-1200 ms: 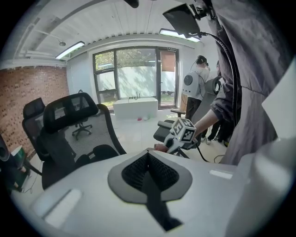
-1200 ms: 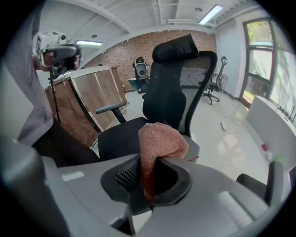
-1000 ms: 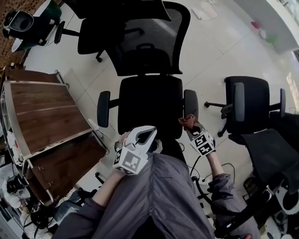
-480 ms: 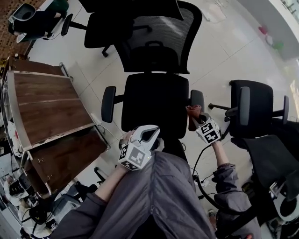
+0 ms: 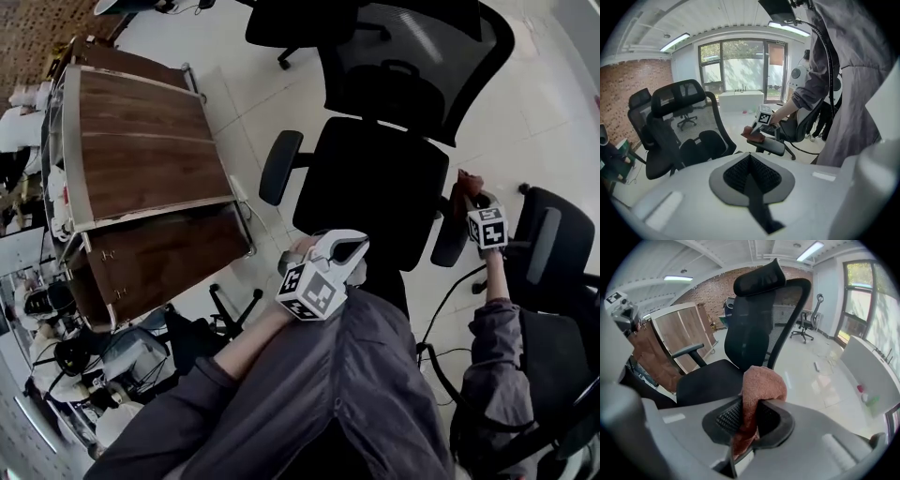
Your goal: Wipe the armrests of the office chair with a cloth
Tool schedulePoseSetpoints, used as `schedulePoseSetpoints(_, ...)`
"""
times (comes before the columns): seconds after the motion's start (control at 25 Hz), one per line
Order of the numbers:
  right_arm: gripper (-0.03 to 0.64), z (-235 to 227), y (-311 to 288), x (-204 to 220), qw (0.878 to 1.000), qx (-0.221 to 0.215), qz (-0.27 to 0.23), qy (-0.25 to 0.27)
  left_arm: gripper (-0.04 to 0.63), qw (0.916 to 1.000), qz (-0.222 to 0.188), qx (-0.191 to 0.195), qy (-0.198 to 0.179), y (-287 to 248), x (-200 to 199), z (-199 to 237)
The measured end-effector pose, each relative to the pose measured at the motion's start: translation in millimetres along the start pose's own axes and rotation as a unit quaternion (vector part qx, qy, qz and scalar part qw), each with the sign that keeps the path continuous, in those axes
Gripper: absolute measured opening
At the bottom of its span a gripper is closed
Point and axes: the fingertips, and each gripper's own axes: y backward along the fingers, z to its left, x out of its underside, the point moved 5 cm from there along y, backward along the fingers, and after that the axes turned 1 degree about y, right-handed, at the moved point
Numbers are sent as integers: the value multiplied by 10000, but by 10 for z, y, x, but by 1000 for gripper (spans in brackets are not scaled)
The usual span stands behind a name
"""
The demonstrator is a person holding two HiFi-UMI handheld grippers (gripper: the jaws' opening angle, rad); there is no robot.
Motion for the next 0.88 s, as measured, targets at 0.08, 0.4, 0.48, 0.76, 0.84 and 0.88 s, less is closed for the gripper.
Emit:
schedulePoseSetpoints(0.08, 44, 99, 36, 8, 10000, -29, -42, -44, 15, 10000, -3, -15, 31, 28, 25, 28)
schedulePoseSetpoints(0.4, 44, 1055, 482, 243, 9989, -434, -124, 84, 15, 9997, -159, 150, -49, 48, -4, 60)
schedulePoseSetpoints(0.48, 44, 1327, 604, 345, 9985, -529, -107, 111, 15, 9996, -198, 203, -93, 57, -19, 61)
schedulePoseSetpoints(0.76, 44, 1852, 919, 678, 9969, -774, -56, -93, 15, 9987, -249, 351, -256, 23, -71, 14)
schedulePoseSetpoints(0.84, 44, 1862, 954, 722, 9970, -756, -44, -130, 15, 9985, -273, 376, -296, 18, -90, 9)
schedulePoseSetpoints(0.88, 44, 1837, 961, 739, 9973, -721, -35, -156, 15, 9984, -281, 391, -302, 20, -97, 1)
